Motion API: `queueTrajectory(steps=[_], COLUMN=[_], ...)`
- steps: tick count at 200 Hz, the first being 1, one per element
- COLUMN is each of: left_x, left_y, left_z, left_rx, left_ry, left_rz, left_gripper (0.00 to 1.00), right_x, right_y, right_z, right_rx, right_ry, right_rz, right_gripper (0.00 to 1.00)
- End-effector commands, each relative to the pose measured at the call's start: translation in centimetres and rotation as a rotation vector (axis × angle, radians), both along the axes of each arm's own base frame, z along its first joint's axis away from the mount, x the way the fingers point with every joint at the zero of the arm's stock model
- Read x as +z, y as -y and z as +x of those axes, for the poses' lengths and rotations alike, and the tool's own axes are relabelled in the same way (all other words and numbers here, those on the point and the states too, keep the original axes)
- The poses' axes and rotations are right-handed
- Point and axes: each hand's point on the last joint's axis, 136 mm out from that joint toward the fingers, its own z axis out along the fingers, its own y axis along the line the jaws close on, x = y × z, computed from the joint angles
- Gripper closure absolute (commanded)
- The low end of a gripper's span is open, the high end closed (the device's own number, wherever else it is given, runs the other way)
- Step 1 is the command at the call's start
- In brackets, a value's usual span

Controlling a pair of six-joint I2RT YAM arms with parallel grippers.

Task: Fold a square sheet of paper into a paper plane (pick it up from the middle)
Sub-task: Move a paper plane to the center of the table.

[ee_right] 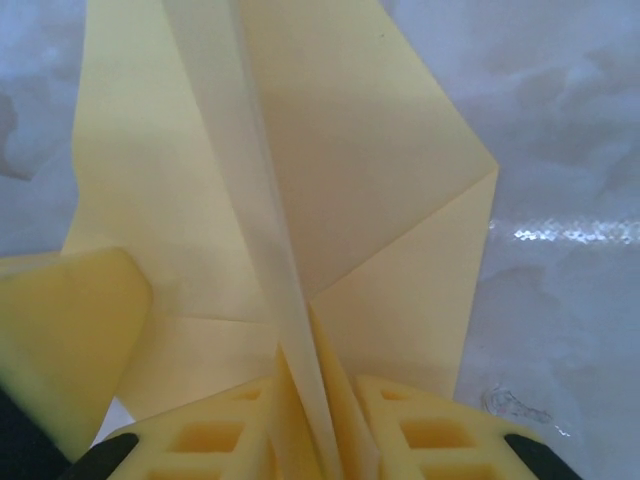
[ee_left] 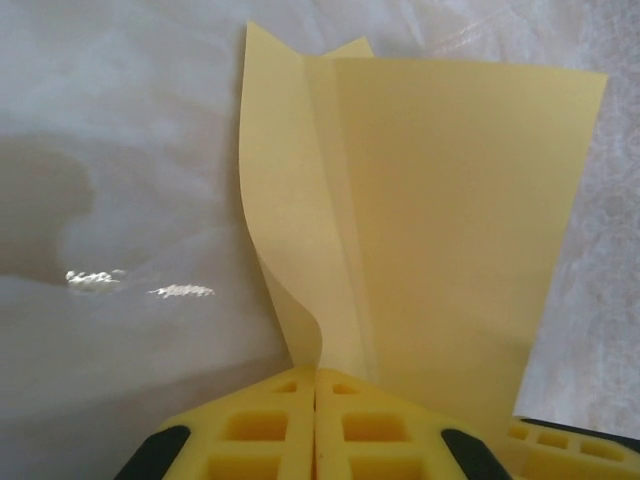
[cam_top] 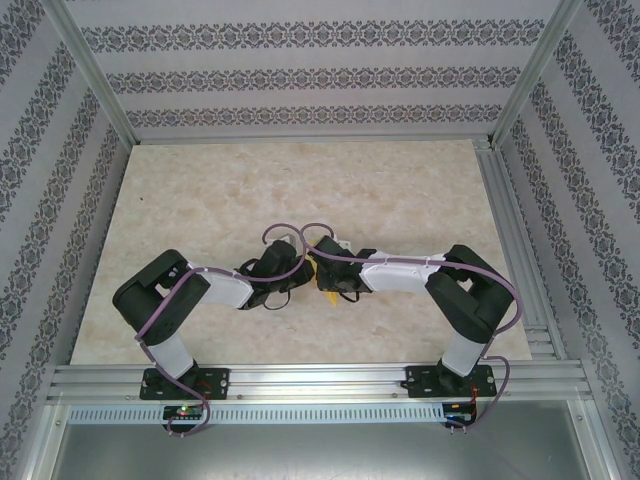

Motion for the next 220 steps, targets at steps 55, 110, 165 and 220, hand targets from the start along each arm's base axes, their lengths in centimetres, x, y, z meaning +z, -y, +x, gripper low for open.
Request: queueTrajectory(steps=[55, 110, 165, 220], left_x=[1.6, 2.7, 4.6, 5.6], left_y=[-5.3, -11.3, -17.1, -19.4], left_z=[0.1, -1.0, -2.7, -4.1], left_rx=[0.106, 0.19, 0.288, 0.316], left_ry=[0.002, -0.034, -0.035, -0.023], left_rz=[0.057, 0.222, 0.383, 0.423], left_gripper=[0.67, 0.3, 0.09, 0.01], right_x=[-0.5, 3.1, 6.2, 5.8], right_y=[0.8, 0.2, -2.9, -5.7], right_z=[0.1, 2.2, 7.9, 13.6], right_rx=[0.001, 0.081, 0.217, 0.266], right_ry=[0.014, 0.126, 0.216, 0.248], right_rz=[-0.088, -0.14, -0.097, -0.106], right_gripper=[0.9, 0.94, 0.94, 0.93])
